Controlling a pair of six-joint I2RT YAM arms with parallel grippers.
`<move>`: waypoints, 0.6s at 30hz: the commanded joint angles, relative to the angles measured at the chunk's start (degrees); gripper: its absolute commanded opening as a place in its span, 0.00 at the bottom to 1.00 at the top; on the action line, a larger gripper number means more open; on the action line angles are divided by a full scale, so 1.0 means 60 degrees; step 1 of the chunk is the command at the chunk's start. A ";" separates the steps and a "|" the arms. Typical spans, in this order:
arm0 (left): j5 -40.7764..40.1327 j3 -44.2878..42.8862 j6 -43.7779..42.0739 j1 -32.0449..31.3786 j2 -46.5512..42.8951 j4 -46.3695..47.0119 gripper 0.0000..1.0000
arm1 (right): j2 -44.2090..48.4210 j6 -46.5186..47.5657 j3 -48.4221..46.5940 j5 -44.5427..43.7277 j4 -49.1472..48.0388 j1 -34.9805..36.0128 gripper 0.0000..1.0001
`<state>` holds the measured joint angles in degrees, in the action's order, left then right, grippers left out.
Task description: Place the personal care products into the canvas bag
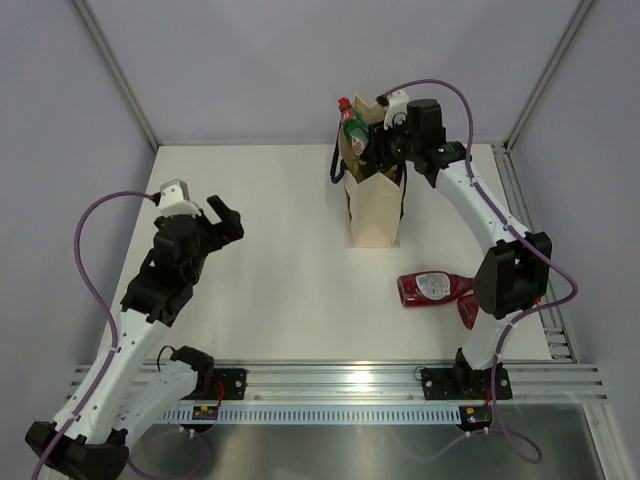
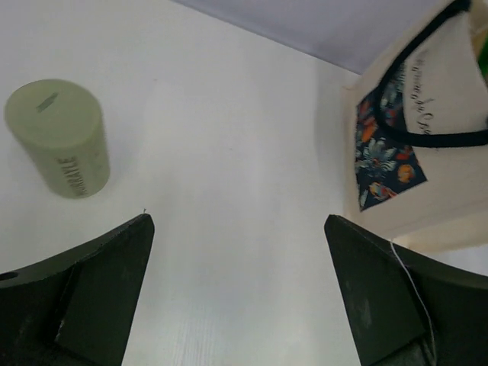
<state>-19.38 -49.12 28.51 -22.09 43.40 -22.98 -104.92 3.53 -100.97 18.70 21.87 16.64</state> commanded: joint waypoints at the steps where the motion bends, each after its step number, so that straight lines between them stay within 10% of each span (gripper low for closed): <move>1: -0.1296 -0.0293 0.1264 0.0442 0.0485 -0.1292 0.99 | 0.0657 0.0687 0.0364 -0.1765 -0.0642 0.0316 0.05; 7: -0.1662 -0.1055 0.2337 0.1308 0.1803 -0.2658 0.99 | 0.0509 -0.0031 -0.0208 -0.2486 0.0501 0.0346 0.10; 18: -0.2089 -0.0938 0.3026 0.2185 0.2697 -0.3083 0.99 | 0.0481 0.0407 -0.0237 -0.1638 0.0896 0.0332 0.89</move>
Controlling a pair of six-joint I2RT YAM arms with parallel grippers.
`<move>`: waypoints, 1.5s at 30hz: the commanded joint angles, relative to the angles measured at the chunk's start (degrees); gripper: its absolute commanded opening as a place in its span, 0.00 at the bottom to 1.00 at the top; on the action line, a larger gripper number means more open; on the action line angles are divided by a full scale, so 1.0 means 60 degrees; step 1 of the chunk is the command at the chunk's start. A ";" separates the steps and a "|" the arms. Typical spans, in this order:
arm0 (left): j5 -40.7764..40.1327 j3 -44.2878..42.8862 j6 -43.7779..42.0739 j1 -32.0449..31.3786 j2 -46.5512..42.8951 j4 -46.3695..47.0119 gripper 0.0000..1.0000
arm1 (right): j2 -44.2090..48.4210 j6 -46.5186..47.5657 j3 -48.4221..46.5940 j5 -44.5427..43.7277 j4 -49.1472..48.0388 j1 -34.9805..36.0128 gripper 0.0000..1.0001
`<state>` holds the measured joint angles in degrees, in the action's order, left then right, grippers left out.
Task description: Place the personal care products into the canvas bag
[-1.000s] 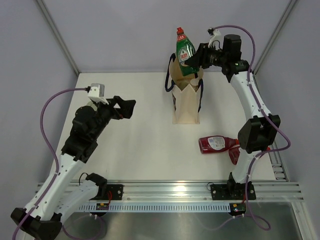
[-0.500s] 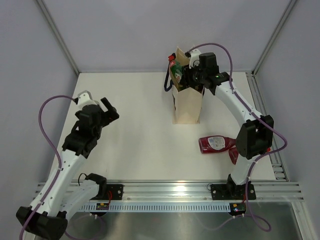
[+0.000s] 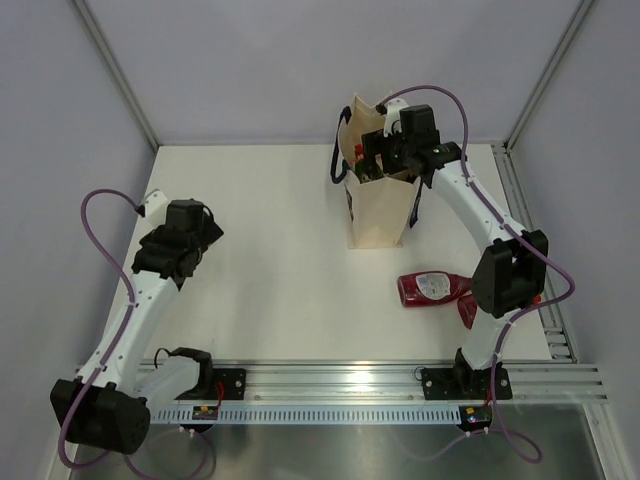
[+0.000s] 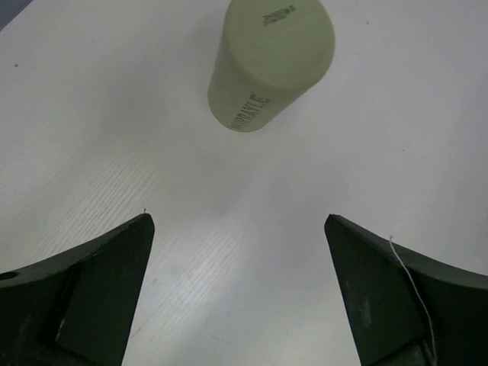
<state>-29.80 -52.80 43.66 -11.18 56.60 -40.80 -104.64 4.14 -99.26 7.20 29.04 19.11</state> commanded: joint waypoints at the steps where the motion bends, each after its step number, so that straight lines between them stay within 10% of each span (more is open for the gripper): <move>1: -0.0147 -0.0399 0.0574 0.0645 0.0745 -0.0245 0.99 | 0.0462 0.0509 -0.0652 0.0482 -0.0197 -0.0124 0.94; 16: 0.0442 -0.0238 -0.3848 0.1466 0.3690 0.4206 0.99 | 0.2337 0.2765 -0.0405 0.6646 0.0902 -0.1018 0.99; 24: 0.0748 -0.1146 -0.4873 0.1761 0.5610 0.5026 0.97 | 0.2688 0.2840 0.0532 0.7545 0.1122 -0.1032 1.00; 31: 0.1611 -0.1440 -0.5357 0.1863 0.6065 0.5729 0.63 | 0.2821 0.2781 0.1016 0.7632 0.1108 -0.1032 1.00; 38: 0.2913 -0.1265 -0.6075 0.1849 0.5890 0.6491 0.06 | 0.2558 0.4944 0.0726 0.9489 0.3338 -0.0974 0.99; 45: 0.7789 -0.0971 -0.5638 0.1849 0.4952 0.7429 0.00 | 0.2411 0.6651 0.0752 0.8998 0.4713 0.0224 0.99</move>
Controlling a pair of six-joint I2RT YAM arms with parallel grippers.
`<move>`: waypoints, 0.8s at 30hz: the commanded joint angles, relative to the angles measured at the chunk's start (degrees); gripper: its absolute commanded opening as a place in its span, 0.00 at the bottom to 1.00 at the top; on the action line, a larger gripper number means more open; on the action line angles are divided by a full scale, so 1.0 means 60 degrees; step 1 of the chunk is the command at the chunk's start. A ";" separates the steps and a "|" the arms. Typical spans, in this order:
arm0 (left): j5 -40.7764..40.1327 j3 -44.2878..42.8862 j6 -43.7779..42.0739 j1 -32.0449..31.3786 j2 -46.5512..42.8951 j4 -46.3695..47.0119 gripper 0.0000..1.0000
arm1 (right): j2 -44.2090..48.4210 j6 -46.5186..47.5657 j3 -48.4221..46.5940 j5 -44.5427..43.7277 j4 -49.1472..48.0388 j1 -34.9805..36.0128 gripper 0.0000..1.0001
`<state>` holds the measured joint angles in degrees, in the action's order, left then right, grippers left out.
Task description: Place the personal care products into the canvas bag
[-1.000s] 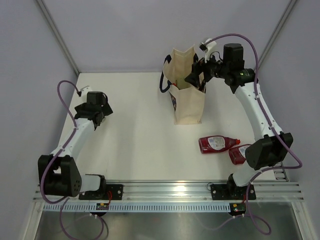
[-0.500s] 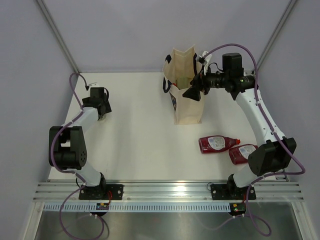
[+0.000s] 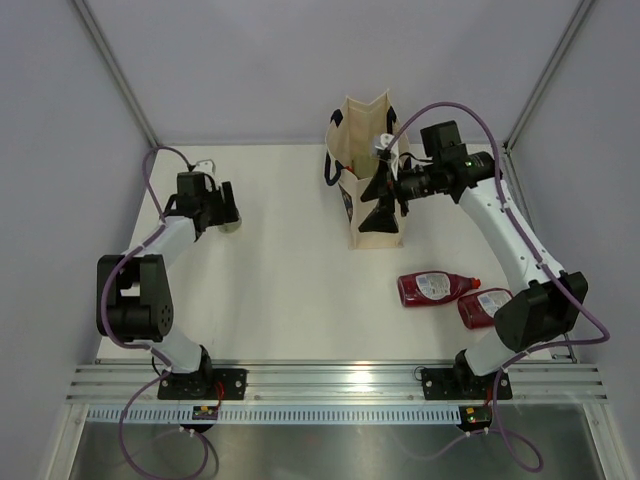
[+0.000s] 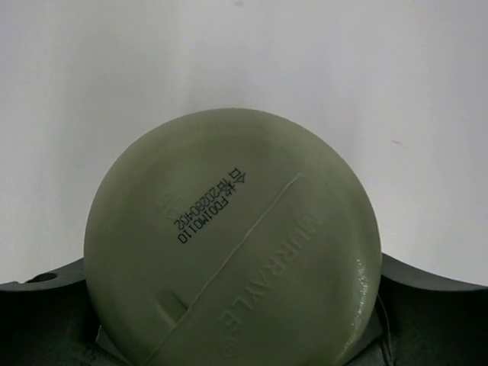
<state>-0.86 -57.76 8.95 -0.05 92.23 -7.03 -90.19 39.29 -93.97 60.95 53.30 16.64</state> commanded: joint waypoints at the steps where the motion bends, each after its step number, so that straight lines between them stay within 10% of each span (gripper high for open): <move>1: 0.3609 -0.0159 0.0656 -0.0006 -0.1088 0.1932 0.00 | 0.0032 0.0312 0.0002 -0.0253 0.0291 0.0828 0.98; 11: 0.8021 0.1054 0.5858 -0.0093 -0.1322 0.4069 0.00 | -0.0685 -0.4875 0.0793 -0.4617 -0.4219 0.2835 1.00; 24: 0.9006 0.1584 0.8995 -0.1382 -0.1748 0.5609 0.00 | -0.1930 -0.3971 0.0179 -0.7067 -0.4957 0.4374 1.00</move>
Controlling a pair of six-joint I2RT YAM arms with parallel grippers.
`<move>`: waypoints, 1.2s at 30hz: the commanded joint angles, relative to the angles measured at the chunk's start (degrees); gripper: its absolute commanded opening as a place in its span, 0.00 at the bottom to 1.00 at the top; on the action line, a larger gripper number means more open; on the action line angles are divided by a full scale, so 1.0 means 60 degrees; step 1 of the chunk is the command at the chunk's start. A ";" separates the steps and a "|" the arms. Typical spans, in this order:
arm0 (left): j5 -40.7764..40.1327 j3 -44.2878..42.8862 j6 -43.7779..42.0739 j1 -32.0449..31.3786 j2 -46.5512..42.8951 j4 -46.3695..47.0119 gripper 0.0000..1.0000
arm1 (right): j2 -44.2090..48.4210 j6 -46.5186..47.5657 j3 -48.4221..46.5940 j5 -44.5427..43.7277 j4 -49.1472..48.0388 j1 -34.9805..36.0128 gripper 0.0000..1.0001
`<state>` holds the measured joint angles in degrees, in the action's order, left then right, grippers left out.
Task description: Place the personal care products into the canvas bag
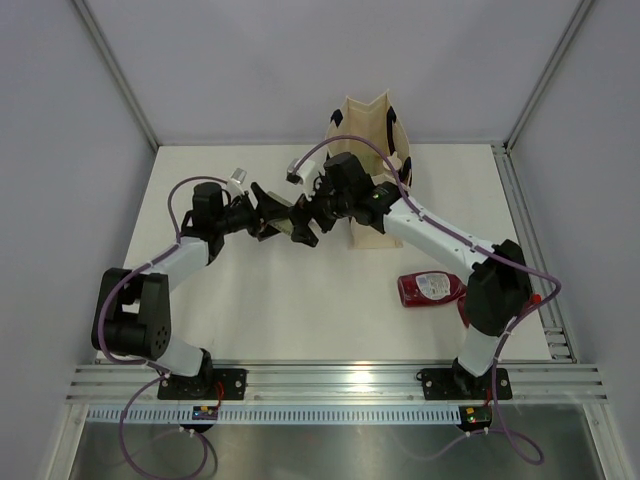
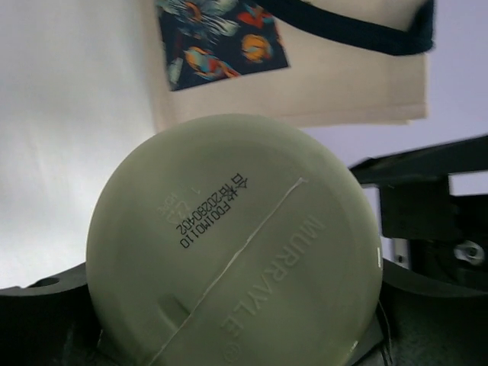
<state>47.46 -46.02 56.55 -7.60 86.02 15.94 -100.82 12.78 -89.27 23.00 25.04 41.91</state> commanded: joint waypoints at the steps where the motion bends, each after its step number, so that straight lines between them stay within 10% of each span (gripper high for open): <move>1: 0.0981 -0.0372 0.1135 -0.0169 -0.0699 0.1825 0.00 | -0.0175 0.0492 -0.0619 -0.0758 -0.0247 0.0178 0.99; 15: 0.1186 -0.0665 0.2087 -0.0624 -0.0479 0.2659 0.00 | -0.0892 0.0742 -0.1336 -0.0391 0.0368 0.0222 0.90; 22: 0.1215 -0.0621 0.2380 -0.0624 -0.0450 0.2967 0.05 | -0.0995 0.0786 -0.1556 -0.0246 0.0821 0.0222 0.53; 27: 0.1172 -0.0665 0.2717 -0.0624 -0.0464 0.3114 0.43 | -0.0982 0.0654 -0.1733 0.0120 0.1173 0.0207 0.00; 33: 0.1055 -0.0869 0.2601 -0.0434 -0.0669 0.2778 0.98 | -0.0396 0.0566 -0.1396 0.1247 0.1013 0.0120 0.00; 36: 0.0981 -0.1060 0.2279 -0.0243 -0.0859 0.2265 0.99 | -0.0351 -0.0046 -0.1468 0.1804 0.1013 -0.0012 0.00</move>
<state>52.86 -47.00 70.72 -10.39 84.75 24.12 -106.76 16.25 -97.21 24.93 30.44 41.65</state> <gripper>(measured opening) 0.985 0.764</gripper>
